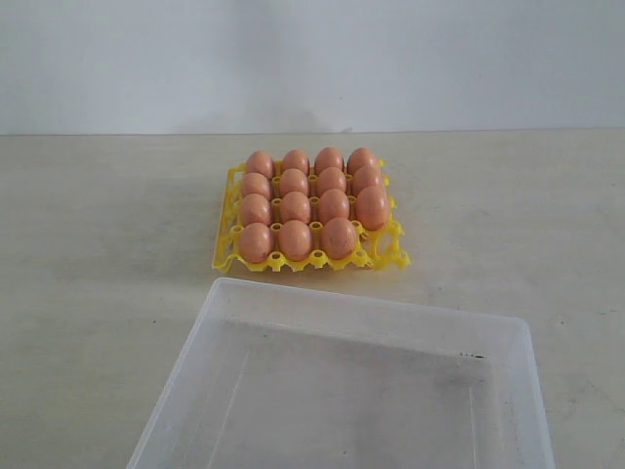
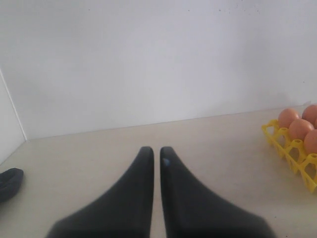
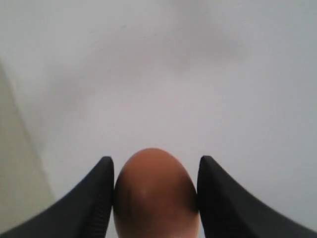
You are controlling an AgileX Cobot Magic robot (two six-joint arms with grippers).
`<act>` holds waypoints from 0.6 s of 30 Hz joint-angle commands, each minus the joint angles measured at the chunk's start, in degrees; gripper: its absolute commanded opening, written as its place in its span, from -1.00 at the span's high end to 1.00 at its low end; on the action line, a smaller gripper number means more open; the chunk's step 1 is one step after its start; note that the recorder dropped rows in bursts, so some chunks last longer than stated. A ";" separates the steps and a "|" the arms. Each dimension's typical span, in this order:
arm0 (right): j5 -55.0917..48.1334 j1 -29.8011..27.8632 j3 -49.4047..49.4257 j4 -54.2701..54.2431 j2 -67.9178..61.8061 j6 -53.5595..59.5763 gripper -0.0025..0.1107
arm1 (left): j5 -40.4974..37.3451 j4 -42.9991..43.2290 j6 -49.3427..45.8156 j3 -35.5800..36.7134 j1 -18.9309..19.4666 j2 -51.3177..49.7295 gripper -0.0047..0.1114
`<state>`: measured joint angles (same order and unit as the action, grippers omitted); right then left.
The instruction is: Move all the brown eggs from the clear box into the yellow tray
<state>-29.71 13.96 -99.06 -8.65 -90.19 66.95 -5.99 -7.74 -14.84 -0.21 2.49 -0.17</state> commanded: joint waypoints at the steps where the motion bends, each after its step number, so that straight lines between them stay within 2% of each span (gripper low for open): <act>1: -9.13 2.11 5.81 11.89 -0.76 -15.97 0.96 | 0.24 -0.16 -0.16 0.21 -0.37 0.17 0.85; 3: -12.05 2.01 9.32 13.37 -0.85 -22.78 0.96 | 0.24 -0.16 -0.16 0.21 -0.37 0.17 0.85; 7: -10.79 1.89 16.33 13.13 -0.85 -36.99 0.96 | 0.24 -0.16 -0.16 0.21 -0.37 0.17 0.85; 10: -1.48 1.89 22.44 0.12 0.03 -41.59 0.96 | 0.11 -0.16 -0.16 0.21 -0.37 0.17 0.85; 13: 10.47 2.00 30.52 -20.15 1.00 -38.46 0.96 | 0.10 -0.16 -0.16 0.21 -0.37 0.17 0.85; 15: 17.50 2.11 35.91 -35.03 1.66 -31.00 0.96 | 0.10 -0.16 -0.16 0.21 -0.37 0.17 0.85; 18: 27.20 3.28 43.31 -49.43 3.07 -17.17 0.96 | 0.10 -0.16 -0.16 0.21 -0.37 0.17 0.85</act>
<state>-12.62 16.33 -61.25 -43.27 -88.93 38.76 -5.99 -7.74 -14.84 -0.21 2.49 -0.17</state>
